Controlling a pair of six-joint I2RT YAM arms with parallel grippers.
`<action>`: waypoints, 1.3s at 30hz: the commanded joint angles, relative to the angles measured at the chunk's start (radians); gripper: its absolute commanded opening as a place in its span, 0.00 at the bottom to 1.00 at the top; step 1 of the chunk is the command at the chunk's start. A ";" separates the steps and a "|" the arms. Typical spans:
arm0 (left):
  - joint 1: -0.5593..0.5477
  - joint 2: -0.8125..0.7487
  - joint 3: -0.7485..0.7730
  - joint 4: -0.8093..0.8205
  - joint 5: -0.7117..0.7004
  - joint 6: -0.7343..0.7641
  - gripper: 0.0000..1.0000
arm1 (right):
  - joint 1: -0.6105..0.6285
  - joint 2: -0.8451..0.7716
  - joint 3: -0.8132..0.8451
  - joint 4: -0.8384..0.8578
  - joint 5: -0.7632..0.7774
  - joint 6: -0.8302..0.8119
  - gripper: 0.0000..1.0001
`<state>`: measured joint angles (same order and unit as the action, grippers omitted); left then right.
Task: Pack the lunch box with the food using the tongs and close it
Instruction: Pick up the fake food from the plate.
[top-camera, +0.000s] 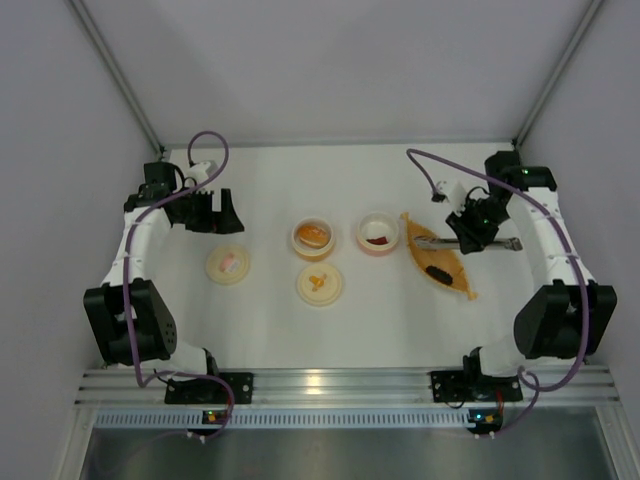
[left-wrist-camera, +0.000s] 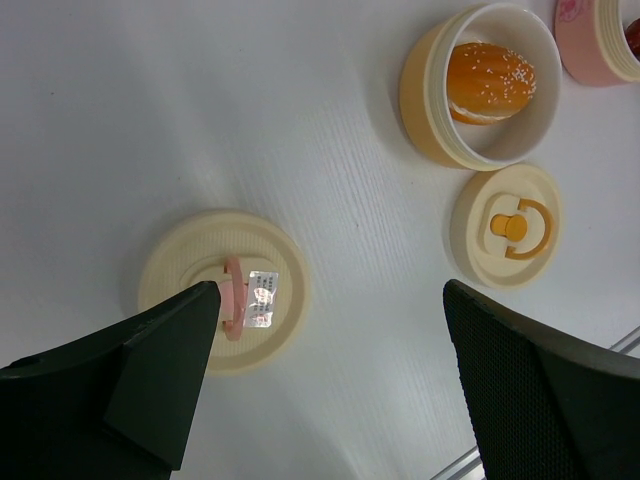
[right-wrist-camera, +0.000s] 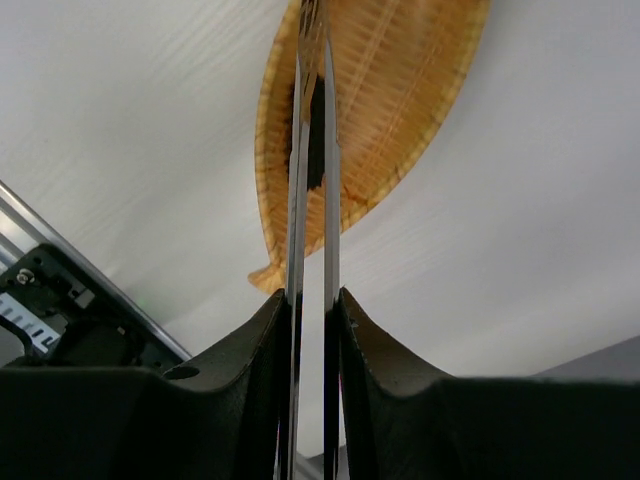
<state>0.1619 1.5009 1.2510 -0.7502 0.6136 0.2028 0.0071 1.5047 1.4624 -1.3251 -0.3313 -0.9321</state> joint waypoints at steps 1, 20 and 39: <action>-0.004 -0.030 0.005 0.020 0.021 0.035 0.98 | -0.067 -0.083 -0.069 -0.181 0.035 -0.088 0.24; -0.002 -0.016 0.011 0.028 0.008 0.006 0.98 | -0.122 -0.189 -0.234 -0.181 0.054 -0.100 0.33; -0.002 -0.010 0.008 0.035 0.003 -0.003 0.98 | -0.150 -0.100 -0.228 -0.166 0.095 -0.082 0.38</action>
<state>0.1600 1.5005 1.2510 -0.7498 0.6086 0.2031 -0.1287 1.3998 1.2175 -1.3266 -0.2367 -1.0103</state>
